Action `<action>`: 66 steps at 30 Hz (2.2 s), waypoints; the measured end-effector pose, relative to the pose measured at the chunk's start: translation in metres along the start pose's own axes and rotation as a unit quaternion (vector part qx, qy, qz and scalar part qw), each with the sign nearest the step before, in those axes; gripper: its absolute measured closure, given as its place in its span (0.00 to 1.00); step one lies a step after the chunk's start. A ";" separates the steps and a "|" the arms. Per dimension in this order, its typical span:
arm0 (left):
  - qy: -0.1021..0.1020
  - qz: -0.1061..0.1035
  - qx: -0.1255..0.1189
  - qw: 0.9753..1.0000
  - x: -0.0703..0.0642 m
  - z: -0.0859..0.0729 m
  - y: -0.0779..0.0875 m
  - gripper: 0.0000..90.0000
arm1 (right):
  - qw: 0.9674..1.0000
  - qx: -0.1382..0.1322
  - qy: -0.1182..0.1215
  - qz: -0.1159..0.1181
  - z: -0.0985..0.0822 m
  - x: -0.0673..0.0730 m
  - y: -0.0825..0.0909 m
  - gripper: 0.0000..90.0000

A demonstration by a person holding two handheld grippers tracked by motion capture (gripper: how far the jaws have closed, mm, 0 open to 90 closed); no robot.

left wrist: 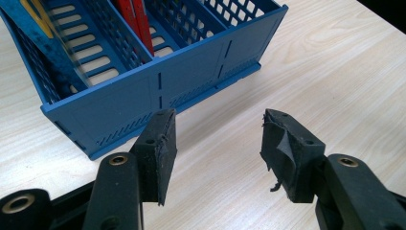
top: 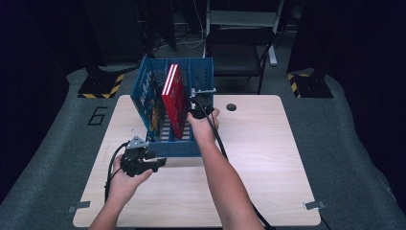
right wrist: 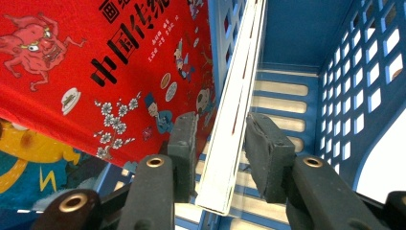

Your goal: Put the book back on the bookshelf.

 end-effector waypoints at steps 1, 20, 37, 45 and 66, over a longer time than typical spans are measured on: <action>0.000 0.005 -0.004 1.000 0.000 0.000 -0.001 0.51 | 1.000 0.000 0.001 0.002 0.000 0.000 0.000 0.70; 0.027 0.013 -0.014 0.999 0.011 -0.002 0.008 0.51 | 0.999 -0.027 0.039 -0.007 0.006 -0.003 0.026 0.55; 0.035 0.020 -0.020 0.999 0.017 -0.004 0.014 0.50 | 0.997 -0.041 0.067 0.019 0.001 -0.015 0.056 0.53; 0.033 0.015 -0.011 0.999 0.016 -0.005 0.009 0.50 | 0.995 -0.034 0.082 0.037 -0.009 -0.023 0.072 0.52; 0.041 0.023 -0.007 0.999 0.020 -0.008 0.011 0.49 | 0.990 -0.041 0.113 0.075 -0.050 -0.077 0.114 0.52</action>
Point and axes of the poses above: each handheld gripper's, and its own axes: y roughly backward along the jaws, z roughly out of its top, x roughly to its left, the point moved 2 cm from there along -y, roughly forward along the jaws, and after that the axes turned 6 degrees about -y, right-handed, at the moved point
